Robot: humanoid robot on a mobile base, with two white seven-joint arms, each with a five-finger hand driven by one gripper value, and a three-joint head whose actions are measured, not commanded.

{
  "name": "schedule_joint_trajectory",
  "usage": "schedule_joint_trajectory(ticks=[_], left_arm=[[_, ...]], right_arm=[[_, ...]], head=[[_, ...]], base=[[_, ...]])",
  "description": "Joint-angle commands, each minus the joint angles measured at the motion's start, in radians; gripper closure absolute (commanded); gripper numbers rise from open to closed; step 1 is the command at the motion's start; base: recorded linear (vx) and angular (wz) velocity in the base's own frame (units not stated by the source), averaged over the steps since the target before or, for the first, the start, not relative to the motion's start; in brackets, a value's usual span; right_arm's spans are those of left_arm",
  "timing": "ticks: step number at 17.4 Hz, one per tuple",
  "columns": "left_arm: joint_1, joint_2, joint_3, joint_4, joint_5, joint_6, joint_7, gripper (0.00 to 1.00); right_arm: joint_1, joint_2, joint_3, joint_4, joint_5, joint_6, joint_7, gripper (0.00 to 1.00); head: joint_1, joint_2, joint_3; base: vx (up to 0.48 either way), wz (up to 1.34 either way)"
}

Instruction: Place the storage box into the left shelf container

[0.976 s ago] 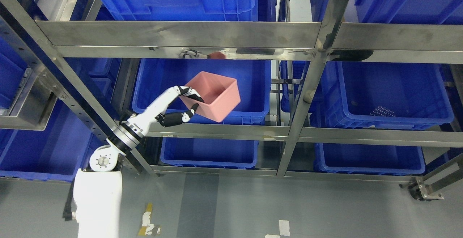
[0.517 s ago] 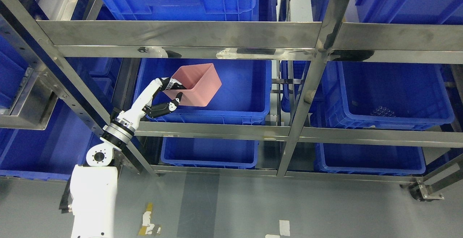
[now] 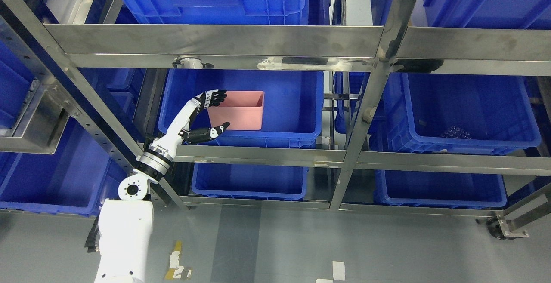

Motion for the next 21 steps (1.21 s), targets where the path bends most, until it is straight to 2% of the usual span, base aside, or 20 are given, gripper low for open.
schedule_joint_trajectory(ticks=[1,3,4,7,9,11,12,13,14,16,18,21], left_arm=[[-0.015,0.0,0.011,-0.004,0.009,-0.005,0.011,0.26],[-0.004,0.0,-0.006,-0.027,0.02,0.001,0.01,0.17],[0.01,0.0,-0.039,-0.027,0.051,0.005,0.01,0.17],[0.05,0.0,-0.163,-0.041,0.246,0.005,0.023,0.1],[0.109,0.0,-0.257,-0.113,0.363,0.006,0.119,0.04],[0.188,0.0,-0.345,-0.231,0.411,0.012,0.264,0.01],[0.226,0.0,-0.389,-0.309,0.443,0.043,0.351,0.0],[0.281,0.0,-0.438,-0.461,0.483,0.126,0.441,0.0],[0.354,0.0,-0.492,-0.672,0.517,0.25,0.492,0.0],[0.419,0.0,-0.538,-0.902,0.522,0.409,0.502,0.0],[0.442,0.0,-0.563,-1.013,0.522,0.487,0.5,0.0],[0.443,0.0,-0.544,-1.014,0.522,0.494,0.497,0.0]], right_arm=[[0.008,-0.017,0.0,-0.017,-0.002,-0.001,-0.001,0.0],[0.008,-0.017,0.0,-0.017,-0.003,-0.001,-0.001,0.0],[0.008,-0.017,0.0,-0.017,-0.003,-0.001,-0.001,0.0],[0.008,-0.017,0.0,-0.017,-0.003,-0.001,-0.001,0.0],[0.008,-0.017,0.0,-0.017,-0.003,-0.001,-0.001,0.0],[0.008,-0.017,0.0,-0.017,-0.003,-0.001,-0.001,0.0],[0.008,-0.017,0.0,-0.017,-0.003,-0.001,-0.001,0.0],[0.008,-0.017,0.0,-0.017,-0.003,-0.001,-0.001,0.0],[0.008,-0.017,0.0,-0.017,-0.003,-0.001,-0.001,0.0],[0.008,-0.017,0.0,-0.017,-0.003,-0.001,-0.001,0.0],[0.008,-0.017,0.0,-0.017,-0.003,-0.001,-0.001,0.0],[0.008,-0.017,0.0,-0.017,-0.003,-0.001,-0.001,0.0]], head=[[0.0,0.0,0.0],[0.0,0.0,0.0],[0.0,0.0,0.0],[0.0,0.0,0.0],[0.0,0.0,0.0],[0.0,0.0,0.0],[0.0,0.0,0.0],[0.0,0.0,0.0],[0.0,0.0,0.0],[0.0,0.0,0.0],[0.0,0.0,0.0],[0.0,0.0,0.0]], base=[[0.0,0.0],[0.0,0.0],[0.0,0.0],[0.0,0.0],[0.0,0.0],[0.0,0.0],[0.0,0.0],[0.0,0.0],[0.0,0.0],[0.0,0.0],[0.0,0.0],[0.0,0.0]])
